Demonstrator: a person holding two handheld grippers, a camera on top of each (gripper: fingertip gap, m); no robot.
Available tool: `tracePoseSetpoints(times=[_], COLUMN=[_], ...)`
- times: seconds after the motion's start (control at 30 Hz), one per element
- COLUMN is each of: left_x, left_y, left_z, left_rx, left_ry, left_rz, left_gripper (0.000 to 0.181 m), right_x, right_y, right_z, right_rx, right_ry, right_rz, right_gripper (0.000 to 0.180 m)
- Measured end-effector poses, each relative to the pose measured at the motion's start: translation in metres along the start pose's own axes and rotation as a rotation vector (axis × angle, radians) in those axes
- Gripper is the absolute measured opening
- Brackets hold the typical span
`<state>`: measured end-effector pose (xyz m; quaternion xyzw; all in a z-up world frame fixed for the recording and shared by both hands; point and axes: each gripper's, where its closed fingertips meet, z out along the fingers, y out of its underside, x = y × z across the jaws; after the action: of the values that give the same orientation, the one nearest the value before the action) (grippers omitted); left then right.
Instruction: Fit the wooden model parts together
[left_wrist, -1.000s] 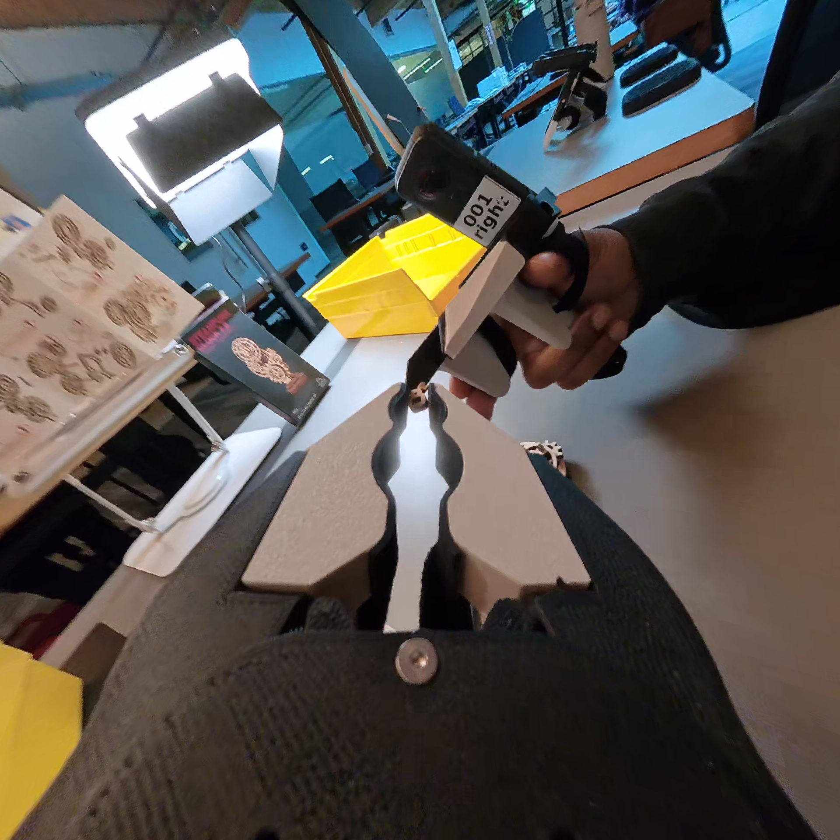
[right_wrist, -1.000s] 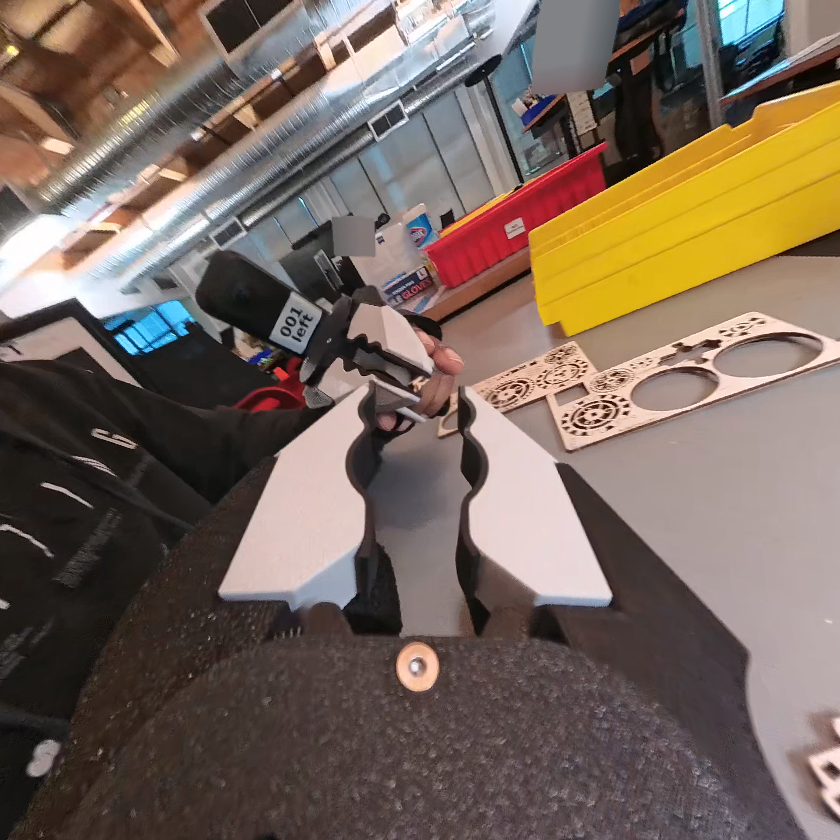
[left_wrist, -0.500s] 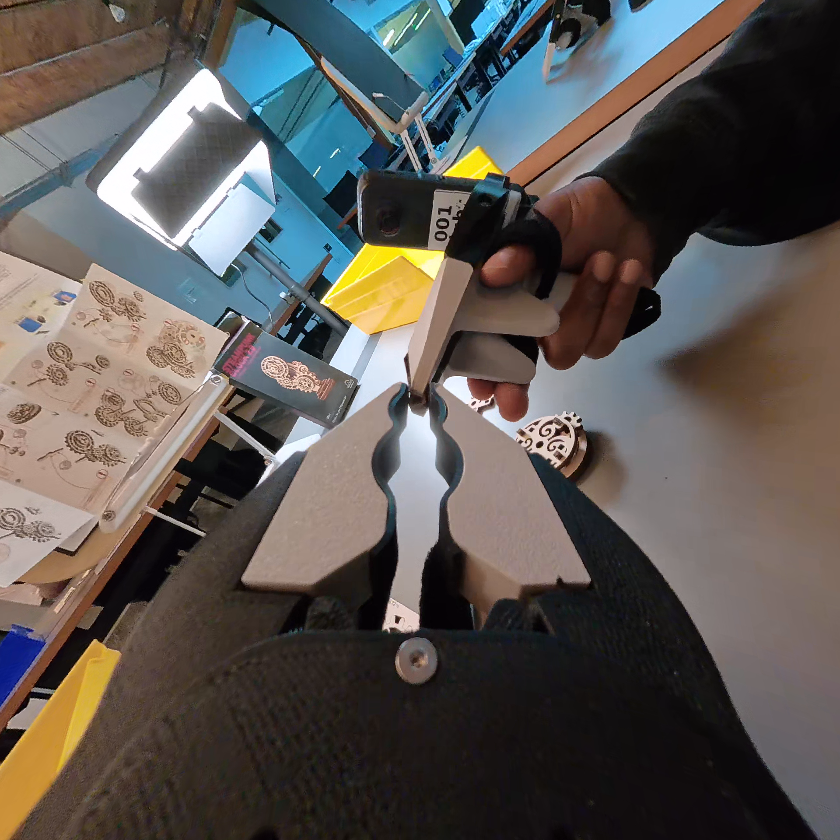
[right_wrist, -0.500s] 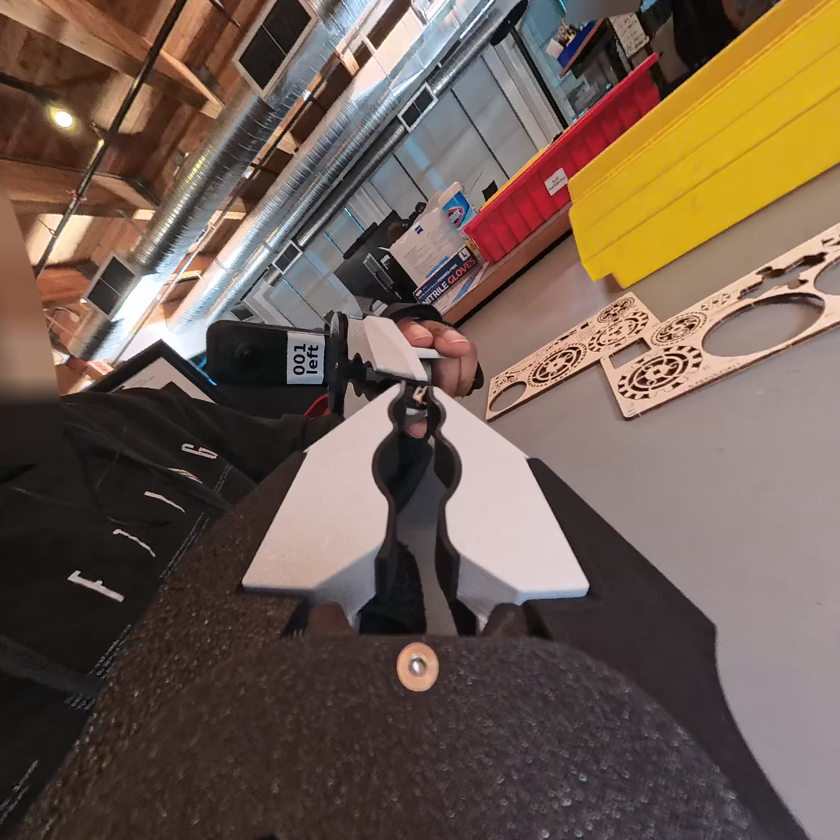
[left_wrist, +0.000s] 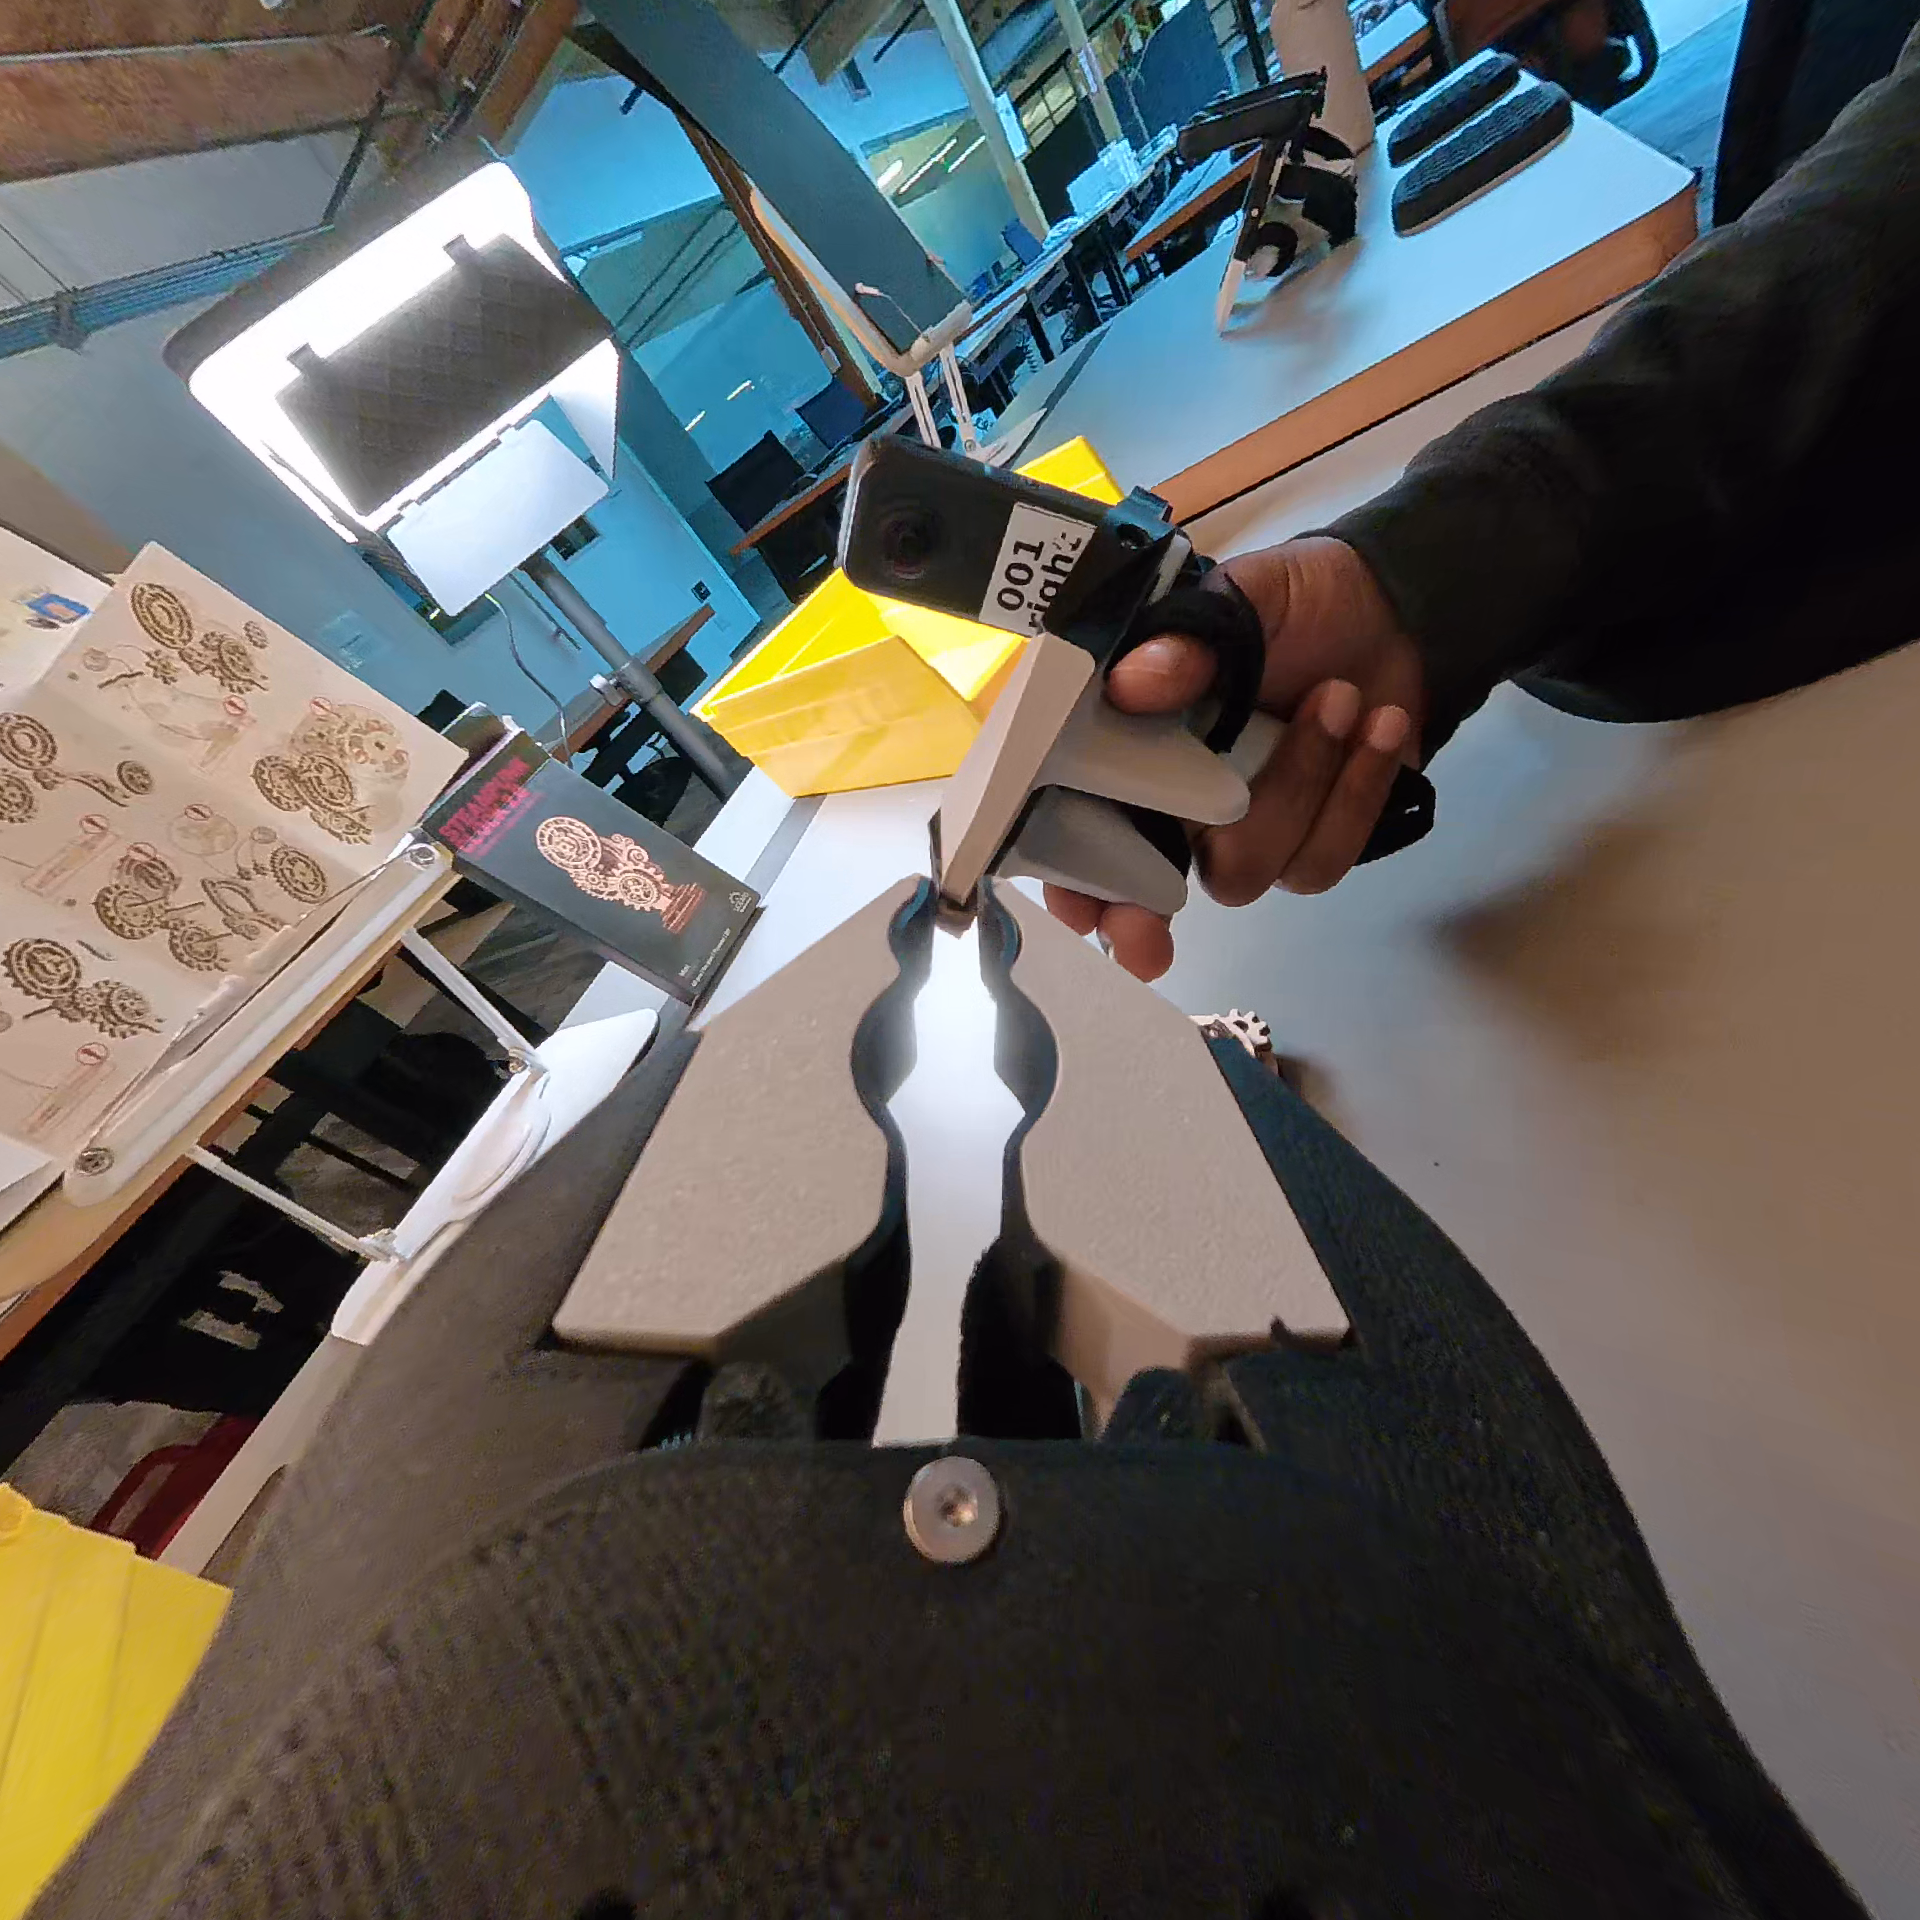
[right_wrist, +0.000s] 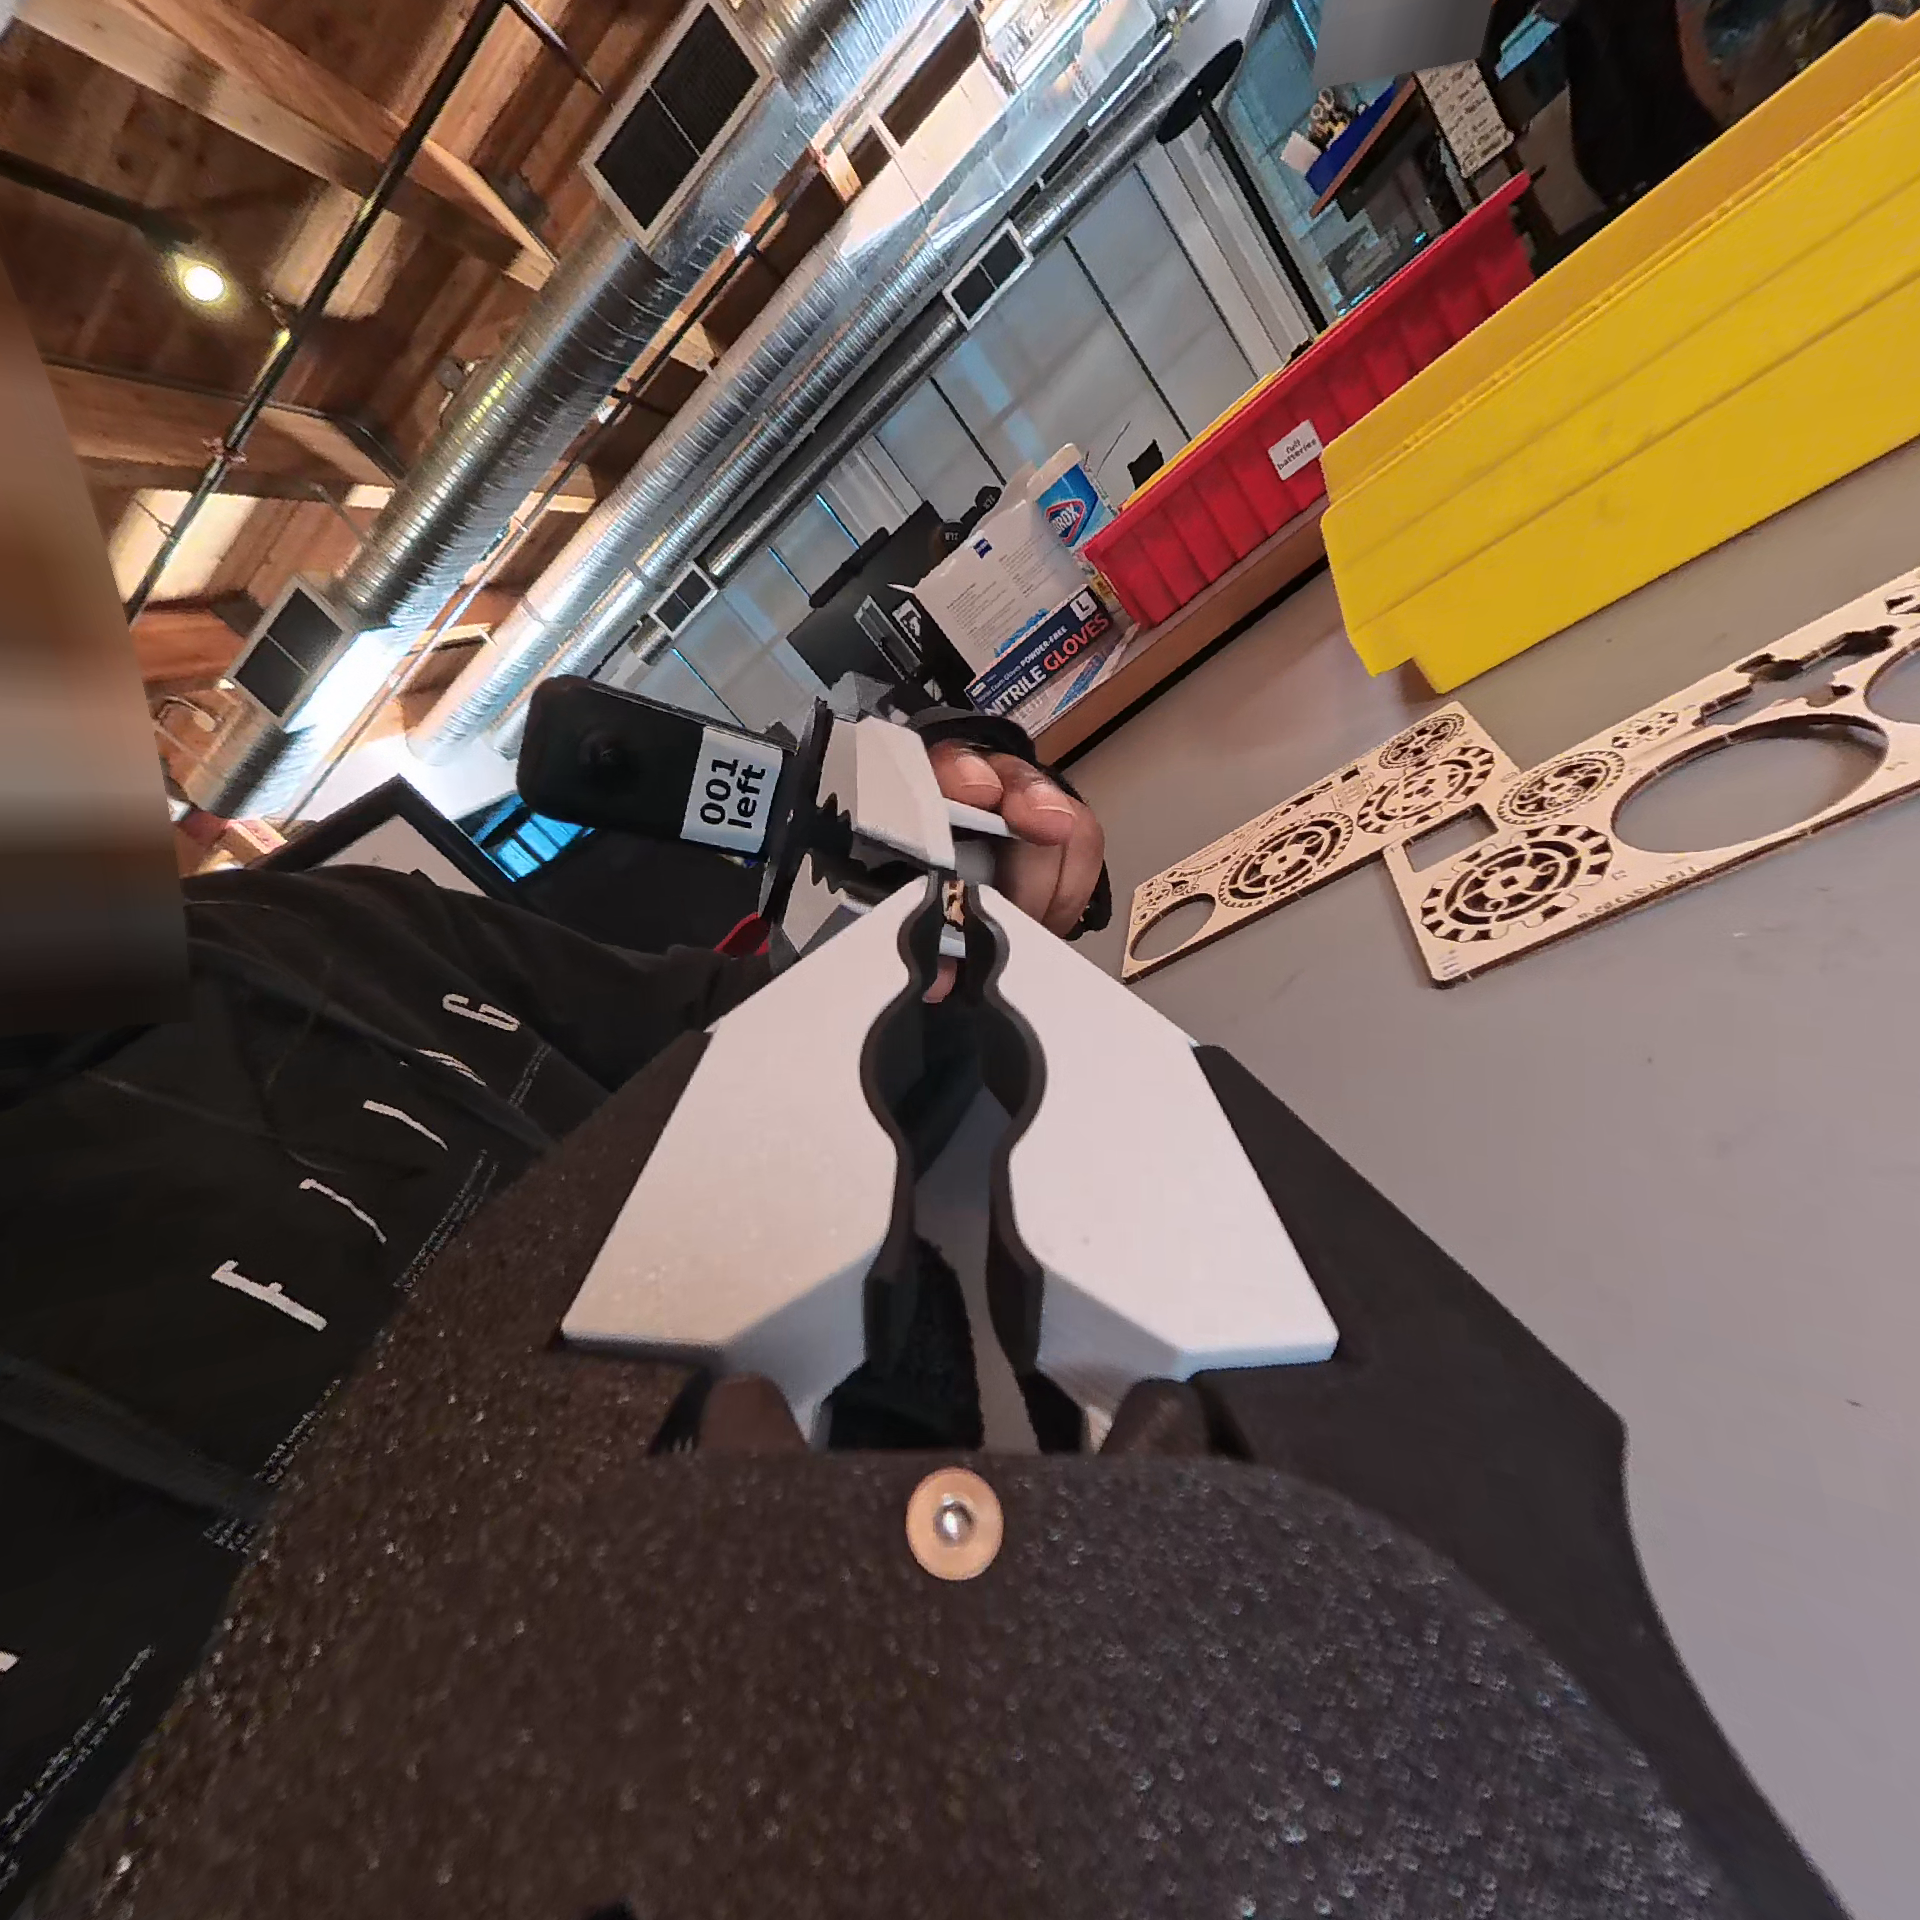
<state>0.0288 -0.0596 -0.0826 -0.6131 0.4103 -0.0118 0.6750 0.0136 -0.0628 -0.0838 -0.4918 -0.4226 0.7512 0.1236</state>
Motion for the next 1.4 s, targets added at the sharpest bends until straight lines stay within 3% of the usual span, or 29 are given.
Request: tracePoseSetpoints(times=[0.7, 0.9, 1.07, 1.23, 1.4], left_x=[0.001, -0.006, -0.034, -0.037, 0.004], left_y=[-0.004, 0.004, 0.017, 0.041, 0.042], left_z=[-0.001, -0.002, -0.012, -0.012, 0.002], left_rx=[-0.008, 0.000, 0.002, -0.042, -0.091], left_ry=[-0.006, -0.002, -0.048, 0.028, 0.217], left_rz=[0.039, -0.057, -0.223, -0.372, -0.377], left_gripper=[0.004, 0.008, 0.020, 0.024, 0.025], right_x=[-0.007, -0.001, 0.014, 0.018, 0.014], right_y=[0.000, -0.009, -0.032, -0.048, -0.049], right_z=[-0.001, -0.007, -0.026, -0.040, -0.039], right_rx=[0.008, 0.040, 0.078, 0.076, 0.049], right_ry=[-0.034, 0.007, 0.168, 0.280, 0.300], right_rz=[0.001, -0.015, -0.172, -0.324, -0.390], right_gripper=[0.000, 0.000, 0.005, 0.012, 0.012])
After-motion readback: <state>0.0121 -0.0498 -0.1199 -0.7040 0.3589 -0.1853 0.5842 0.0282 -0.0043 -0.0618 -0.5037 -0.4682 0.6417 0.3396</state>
